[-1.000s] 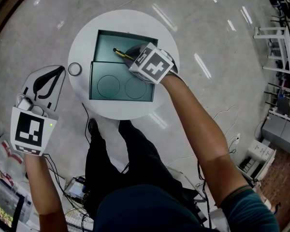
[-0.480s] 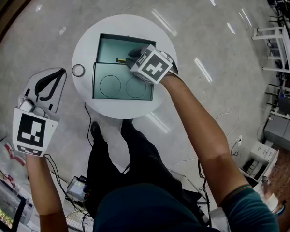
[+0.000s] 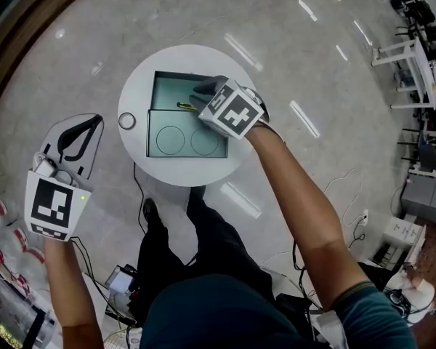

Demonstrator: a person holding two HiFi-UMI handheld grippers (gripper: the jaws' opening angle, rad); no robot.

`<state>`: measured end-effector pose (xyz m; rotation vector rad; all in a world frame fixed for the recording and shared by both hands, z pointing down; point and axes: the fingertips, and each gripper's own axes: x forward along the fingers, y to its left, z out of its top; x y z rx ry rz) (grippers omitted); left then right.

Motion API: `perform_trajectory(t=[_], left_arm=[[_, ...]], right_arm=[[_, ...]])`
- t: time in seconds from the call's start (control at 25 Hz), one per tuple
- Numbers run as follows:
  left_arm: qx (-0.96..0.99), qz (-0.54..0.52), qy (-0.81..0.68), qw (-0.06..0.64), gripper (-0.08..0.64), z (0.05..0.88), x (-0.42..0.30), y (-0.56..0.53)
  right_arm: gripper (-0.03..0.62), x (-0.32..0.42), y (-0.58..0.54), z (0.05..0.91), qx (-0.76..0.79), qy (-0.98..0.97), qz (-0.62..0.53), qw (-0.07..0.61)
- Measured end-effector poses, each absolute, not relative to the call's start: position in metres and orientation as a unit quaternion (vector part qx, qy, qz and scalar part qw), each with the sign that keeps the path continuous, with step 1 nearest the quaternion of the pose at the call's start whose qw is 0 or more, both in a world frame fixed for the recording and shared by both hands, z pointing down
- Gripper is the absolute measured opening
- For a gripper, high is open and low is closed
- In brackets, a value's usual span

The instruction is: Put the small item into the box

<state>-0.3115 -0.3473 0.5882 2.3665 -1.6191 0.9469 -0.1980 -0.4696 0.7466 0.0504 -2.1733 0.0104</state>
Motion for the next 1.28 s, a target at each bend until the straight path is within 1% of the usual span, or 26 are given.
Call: perform_trajectory(t=[0.08,0.28,0.48,0.68,0.84,0.96,1.28], left_arm=[[0.787,0.302,-0.534,0.061,0.018,0.573,-0.312,-0.345],[0.791,0.303,-0.531,0.036,0.018,0.539,-0.311,-0.327],[0.793,0.302,-0.529,-0.003,0.018,0.472,-0.301,-0.316],[0.794,0.299,-0.528,-0.036,0.018,0.433,-0.294,-0.302],[0.796,0.295,-0.526,-0.056,0.018,0.383,-0.285,-0.276],[0.797,0.290,-0.524,-0.076,0.018,0.367,-0.289,-0.272],[0.804,0.273,-0.518,-0.103,0.018,0.311,-0.273,-0.225]], right_arm=[[0.066,-0.200,-0.469,0.724,0.028,-0.890,-0.004,0.455],[0.066,-0.199,-0.457,0.662,0.056,-0.909,-0.021,0.413],[0.066,-0.187,-0.442,0.570,0.092,-0.927,-0.038,0.363],[0.058,-0.176,-0.419,0.507,0.120,-0.939,-0.053,0.317],[0.055,-0.162,-0.386,0.438,0.142,-0.946,-0.060,0.284],[0.052,-0.159,-0.378,0.408,0.168,-0.948,-0.069,0.260],[0.049,-0.130,-0.317,0.322,0.216,-0.952,-0.076,0.205]])
